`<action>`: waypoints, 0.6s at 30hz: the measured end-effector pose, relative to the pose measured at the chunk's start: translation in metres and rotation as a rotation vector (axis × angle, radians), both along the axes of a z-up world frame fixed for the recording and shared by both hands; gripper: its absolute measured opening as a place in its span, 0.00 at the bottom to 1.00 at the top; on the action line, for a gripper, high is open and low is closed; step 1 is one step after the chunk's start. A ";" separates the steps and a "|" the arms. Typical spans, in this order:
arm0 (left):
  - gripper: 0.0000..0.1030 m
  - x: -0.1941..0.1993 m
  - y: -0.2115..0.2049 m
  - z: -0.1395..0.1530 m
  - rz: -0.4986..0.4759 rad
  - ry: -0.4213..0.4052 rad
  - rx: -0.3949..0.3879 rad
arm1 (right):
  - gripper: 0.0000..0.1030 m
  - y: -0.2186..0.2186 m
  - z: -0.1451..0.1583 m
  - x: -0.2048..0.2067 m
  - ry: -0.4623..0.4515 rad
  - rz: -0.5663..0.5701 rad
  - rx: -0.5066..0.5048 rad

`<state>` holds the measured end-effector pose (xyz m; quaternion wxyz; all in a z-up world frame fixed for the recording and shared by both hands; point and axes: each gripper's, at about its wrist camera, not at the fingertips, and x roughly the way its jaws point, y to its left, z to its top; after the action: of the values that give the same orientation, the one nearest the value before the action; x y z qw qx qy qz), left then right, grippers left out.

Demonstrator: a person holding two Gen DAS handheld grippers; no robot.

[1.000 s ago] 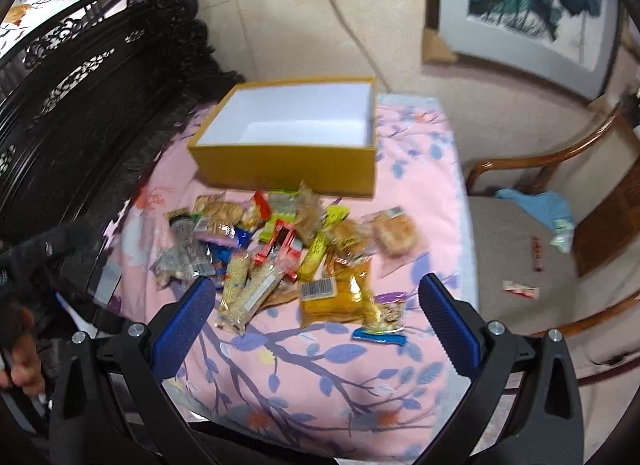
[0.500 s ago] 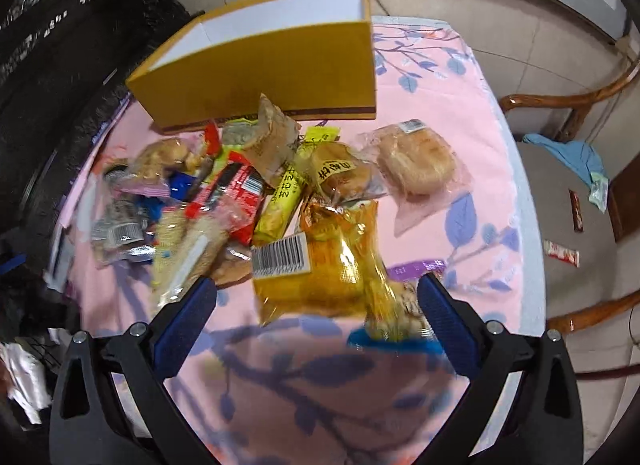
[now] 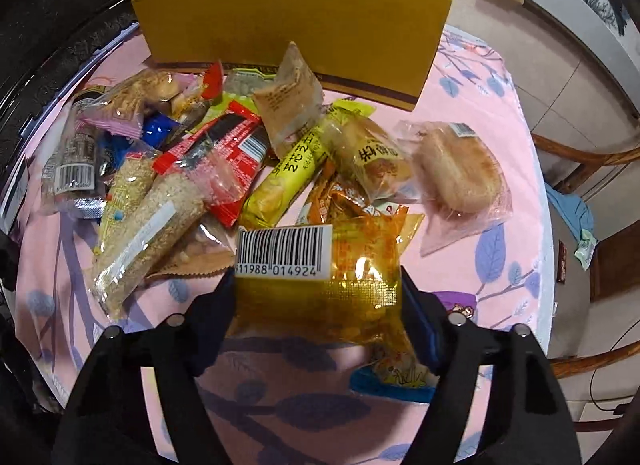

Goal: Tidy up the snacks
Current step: 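Grasp the yellow barcoded snack bag with the right tool while the left tool grasps a grain bar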

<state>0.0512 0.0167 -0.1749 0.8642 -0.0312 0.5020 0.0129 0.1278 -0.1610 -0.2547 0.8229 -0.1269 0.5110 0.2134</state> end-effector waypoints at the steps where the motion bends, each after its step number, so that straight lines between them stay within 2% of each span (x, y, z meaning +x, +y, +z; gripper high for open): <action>1: 0.98 0.003 -0.007 -0.003 -0.041 -0.006 -0.002 | 0.71 -0.005 0.003 0.000 0.011 -0.017 0.025; 5: 0.98 0.018 -0.043 -0.016 -0.193 -0.030 0.044 | 0.70 -0.030 0.017 -0.003 0.033 -0.123 0.098; 7: 0.98 0.025 -0.066 -0.026 -0.275 -0.046 0.100 | 0.71 -0.042 0.023 -0.006 0.045 -0.175 0.118; 10: 0.96 0.032 -0.090 -0.043 -0.349 -0.043 0.172 | 0.71 -0.059 0.031 -0.013 0.055 -0.241 0.129; 14: 0.84 0.039 -0.106 -0.067 -0.400 0.006 0.225 | 0.71 -0.077 0.040 -0.025 0.054 -0.302 0.135; 18: 0.69 0.045 -0.109 -0.086 -0.424 0.065 0.224 | 0.71 -0.088 0.042 -0.033 0.064 -0.340 0.143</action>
<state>0.0965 -0.0922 -0.2608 0.8290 0.1714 0.5204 -0.1120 0.0951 -0.2488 -0.2128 0.8375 0.0269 0.5344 0.1109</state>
